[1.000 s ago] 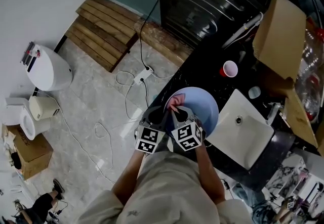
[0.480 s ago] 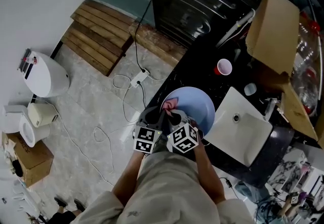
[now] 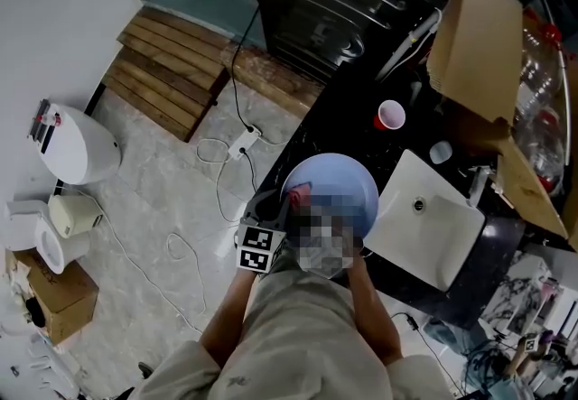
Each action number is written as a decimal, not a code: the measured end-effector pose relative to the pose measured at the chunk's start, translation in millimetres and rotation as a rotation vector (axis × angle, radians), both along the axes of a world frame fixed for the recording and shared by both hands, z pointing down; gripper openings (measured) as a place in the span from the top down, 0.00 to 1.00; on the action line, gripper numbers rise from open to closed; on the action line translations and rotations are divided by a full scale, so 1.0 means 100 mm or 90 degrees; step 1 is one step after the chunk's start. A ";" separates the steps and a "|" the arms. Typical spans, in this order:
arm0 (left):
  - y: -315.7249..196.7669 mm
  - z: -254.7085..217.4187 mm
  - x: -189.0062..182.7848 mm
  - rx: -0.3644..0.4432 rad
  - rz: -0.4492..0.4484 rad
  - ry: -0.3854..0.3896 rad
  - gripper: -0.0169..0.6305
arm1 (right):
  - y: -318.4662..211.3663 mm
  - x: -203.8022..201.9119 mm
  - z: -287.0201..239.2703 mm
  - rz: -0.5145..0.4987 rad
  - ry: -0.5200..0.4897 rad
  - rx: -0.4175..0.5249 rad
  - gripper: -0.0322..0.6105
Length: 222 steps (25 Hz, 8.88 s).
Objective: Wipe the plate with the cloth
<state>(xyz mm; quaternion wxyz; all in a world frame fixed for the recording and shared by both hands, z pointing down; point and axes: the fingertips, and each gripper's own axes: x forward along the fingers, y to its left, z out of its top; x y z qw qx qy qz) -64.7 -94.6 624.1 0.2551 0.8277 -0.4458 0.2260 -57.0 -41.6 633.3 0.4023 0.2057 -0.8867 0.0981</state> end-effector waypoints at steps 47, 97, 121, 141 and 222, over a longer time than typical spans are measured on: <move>-0.02 -0.04 0.01 0.010 0.030 -0.042 0.87 | 0.74 0.72 0.05 -0.101 0.204 -0.179 0.91; 0.01 0.00 0.02 0.000 0.067 -0.030 0.85 | -0.21 1.77 0.21 0.205 0.389 -0.017 0.91; -0.01 -0.01 0.03 0.002 0.078 -0.003 0.85 | -0.64 1.64 0.19 0.234 0.379 0.050 0.91; -0.03 -0.02 0.03 0.000 0.079 0.008 0.85 | -0.92 1.28 0.16 0.203 0.315 0.102 0.92; -0.11 -0.02 0.08 0.008 0.087 -0.004 0.86 | 0.27 0.51 0.08 -0.034 0.181 -0.112 0.91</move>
